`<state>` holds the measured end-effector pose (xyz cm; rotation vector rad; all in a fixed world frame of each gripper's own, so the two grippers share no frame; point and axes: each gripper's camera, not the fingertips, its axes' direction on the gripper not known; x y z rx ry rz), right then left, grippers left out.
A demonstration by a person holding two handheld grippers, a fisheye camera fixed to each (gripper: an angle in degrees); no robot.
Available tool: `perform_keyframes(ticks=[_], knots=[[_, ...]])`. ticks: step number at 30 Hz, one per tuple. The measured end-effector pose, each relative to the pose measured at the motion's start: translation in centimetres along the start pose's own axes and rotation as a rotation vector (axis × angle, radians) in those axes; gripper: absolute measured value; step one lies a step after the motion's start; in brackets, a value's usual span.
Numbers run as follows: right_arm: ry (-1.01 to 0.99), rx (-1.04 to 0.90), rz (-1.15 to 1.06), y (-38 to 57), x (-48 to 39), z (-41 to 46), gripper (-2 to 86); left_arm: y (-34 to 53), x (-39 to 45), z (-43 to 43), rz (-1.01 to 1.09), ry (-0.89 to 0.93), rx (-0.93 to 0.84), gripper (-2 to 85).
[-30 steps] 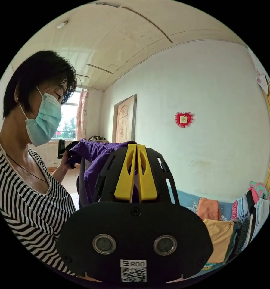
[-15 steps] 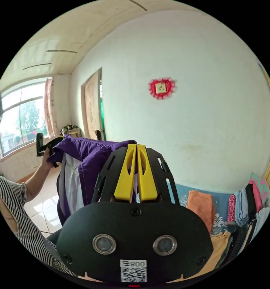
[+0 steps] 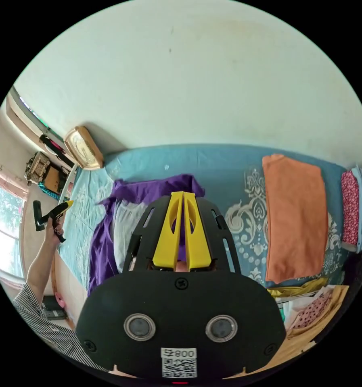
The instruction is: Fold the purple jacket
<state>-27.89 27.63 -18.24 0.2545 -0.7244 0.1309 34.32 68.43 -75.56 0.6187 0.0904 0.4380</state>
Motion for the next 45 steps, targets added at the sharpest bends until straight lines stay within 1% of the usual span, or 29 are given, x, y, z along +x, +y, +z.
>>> perform_keyframes(ticks=[2,4,10,13,15,16,20,23,27,29,33,37,41,43,45], knots=[[0.023,-0.051,0.012,2.1,2.1,2.2,1.8,2.4,-3.0,0.2,-0.063,0.045,-0.041,5.3],[-0.044,-0.112,0.027,5.6,4.1,3.5,3.4,6.0,-5.7,-0.3,-0.127,0.091,-0.098,7.2],[-0.101,-0.251,0.034,17.1,4.7,1.8,7.9,13.4,-8.2,-1.9,-0.264,0.149,-0.22,10.5],[-0.042,-0.306,0.059,21.7,5.0,-0.1,9.0,14.4,-8.5,-1.9,-0.272,0.116,-0.275,11.0],[-0.056,-0.337,0.087,23.6,5.4,-0.8,9.4,14.2,-8.8,-1.3,-0.278,0.134,-0.315,10.8],[-0.061,-0.358,0.107,24.4,5.8,-0.9,9.7,13.8,-8.7,-0.7,-0.26,0.109,-0.344,10.2],[-0.037,-0.394,0.134,25.1,6.4,-0.3,9.9,11.9,-9.4,0.0,-0.27,0.057,-0.351,7.4],[-0.094,-0.419,0.163,24.7,6.8,0.7,9.2,10.6,-10.0,0.5,-0.284,0.046,-0.379,3.9],[-0.048,-0.438,0.174,23.8,7.5,1.1,4.5,8.8,-10.2,0.5,-0.294,0.056,-0.355,1.6],[-0.071,-0.456,0.17,23.3,7.9,1.0,2.5,7.9,-9.9,-0.2,-0.272,0.083,-0.319,1.2],[-0.142,-0.397,0.15,22.5,8.9,-2.1,0.9,5.6,-8.8,-2.6,-0.175,0.03,-0.262,0.7],[-0.158,-0.382,0.126,23.2,10.0,-4.7,0.4,4.5,-8.7,-3.6,-0.141,-0.002,-0.242,0.6],[-0.189,-0.401,0.178,24.9,11.5,-4.1,0.2,4.3,-9.5,-1.9,-0.183,-0.018,-0.267,0.6],[-0.206,-0.441,0.23,25.9,12.5,-2.3,0.2,4.1,-10.2,-0.3,-0.228,-0.039,-0.294,0.7],[-0.25,-0.445,0.286,26.3,13.2,-1.3,0.2,3.8,-10.7,0.2,-0.257,-0.037,-0.283,0.8]])
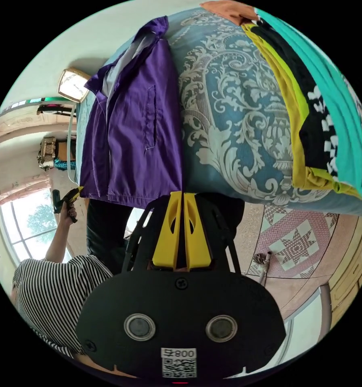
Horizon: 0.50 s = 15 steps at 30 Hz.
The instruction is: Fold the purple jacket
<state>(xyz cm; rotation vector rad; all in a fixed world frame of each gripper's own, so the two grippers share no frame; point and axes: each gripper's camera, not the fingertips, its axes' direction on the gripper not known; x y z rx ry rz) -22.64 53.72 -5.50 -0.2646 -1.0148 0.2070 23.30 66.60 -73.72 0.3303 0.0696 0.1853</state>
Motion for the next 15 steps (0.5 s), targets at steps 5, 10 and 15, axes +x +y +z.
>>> perform_keyframes(ticks=[5,10,15], knots=[[-0.032,0.027,0.046,0.0,0.9,-1.0,0.1,-1.3,0.5,-1.1,-0.026,-0.078,0.082,0.7],[-0.063,0.108,0.101,0.3,1.8,-2.9,0.1,-3.5,2.4,-1.6,0.025,-0.014,0.165,0.8],[-0.087,0.165,0.0,-2.7,-2.3,-3.7,0.1,-7.3,7.4,1.5,0.194,0.083,0.1,1.6]])
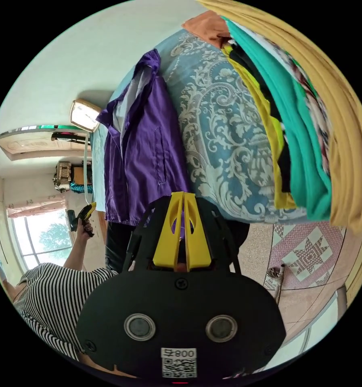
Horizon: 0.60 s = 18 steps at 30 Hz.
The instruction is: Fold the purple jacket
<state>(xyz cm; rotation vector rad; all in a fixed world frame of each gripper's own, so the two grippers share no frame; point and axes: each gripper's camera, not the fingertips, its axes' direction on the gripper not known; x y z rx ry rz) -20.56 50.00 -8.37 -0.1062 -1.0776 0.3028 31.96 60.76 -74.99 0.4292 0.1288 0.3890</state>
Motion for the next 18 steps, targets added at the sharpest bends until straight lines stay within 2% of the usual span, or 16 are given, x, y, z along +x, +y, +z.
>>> perform_keyframes(ticks=[4,9,18], knots=[[0.027,-0.011,-0.165,-5.0,-6.7,2.4,0.5,-4.4,3.9,4.5,0.134,0.065,-0.069,2.5],[0.032,-0.008,-0.307,-10.8,-13.3,5.3,2.1,-9.2,5.3,7.7,0.135,0.12,-0.055,3.4],[0.381,0.102,-0.501,-21.7,-21.3,8.2,5.6,-20.8,6.6,10.9,0.196,0.053,0.029,3.1]])
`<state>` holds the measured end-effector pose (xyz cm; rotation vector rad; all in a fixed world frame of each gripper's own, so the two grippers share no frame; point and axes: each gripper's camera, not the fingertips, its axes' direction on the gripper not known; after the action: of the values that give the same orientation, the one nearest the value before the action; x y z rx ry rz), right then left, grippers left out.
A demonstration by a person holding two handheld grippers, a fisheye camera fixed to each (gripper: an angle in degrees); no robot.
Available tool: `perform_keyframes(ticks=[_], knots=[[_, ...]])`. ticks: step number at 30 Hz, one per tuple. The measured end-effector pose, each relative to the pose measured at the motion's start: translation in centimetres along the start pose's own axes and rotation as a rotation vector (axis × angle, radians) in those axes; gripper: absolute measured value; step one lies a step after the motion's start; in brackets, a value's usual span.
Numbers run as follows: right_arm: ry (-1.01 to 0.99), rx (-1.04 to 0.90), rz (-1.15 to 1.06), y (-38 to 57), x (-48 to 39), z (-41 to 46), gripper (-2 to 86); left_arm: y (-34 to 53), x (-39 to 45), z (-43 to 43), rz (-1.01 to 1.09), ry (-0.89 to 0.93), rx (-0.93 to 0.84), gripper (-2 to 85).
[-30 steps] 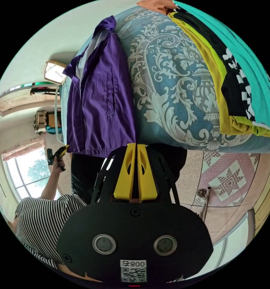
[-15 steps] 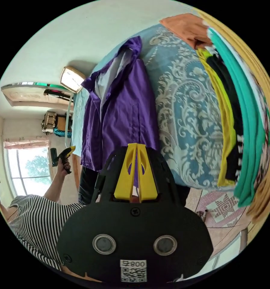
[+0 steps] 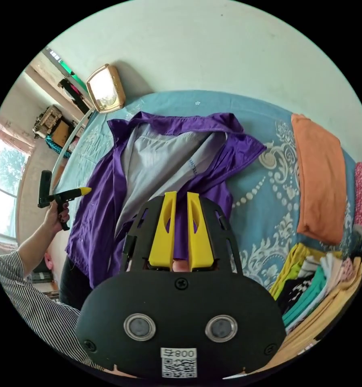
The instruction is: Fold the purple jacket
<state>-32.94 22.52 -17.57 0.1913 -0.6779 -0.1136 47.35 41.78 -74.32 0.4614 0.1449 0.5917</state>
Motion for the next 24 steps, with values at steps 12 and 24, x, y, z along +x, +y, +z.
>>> perform_keyframes(ticks=[12,24], knots=[[0.363,-0.084,-0.134,-12.9,-2.7,10.1,-0.3,-16.5,0.0,9.4,0.074,-0.242,-0.089,0.7],[0.242,0.096,-0.059,-24.6,-1.8,6.3,-0.4,-26.5,2.3,10.9,0.144,-0.364,0.037,0.3]])
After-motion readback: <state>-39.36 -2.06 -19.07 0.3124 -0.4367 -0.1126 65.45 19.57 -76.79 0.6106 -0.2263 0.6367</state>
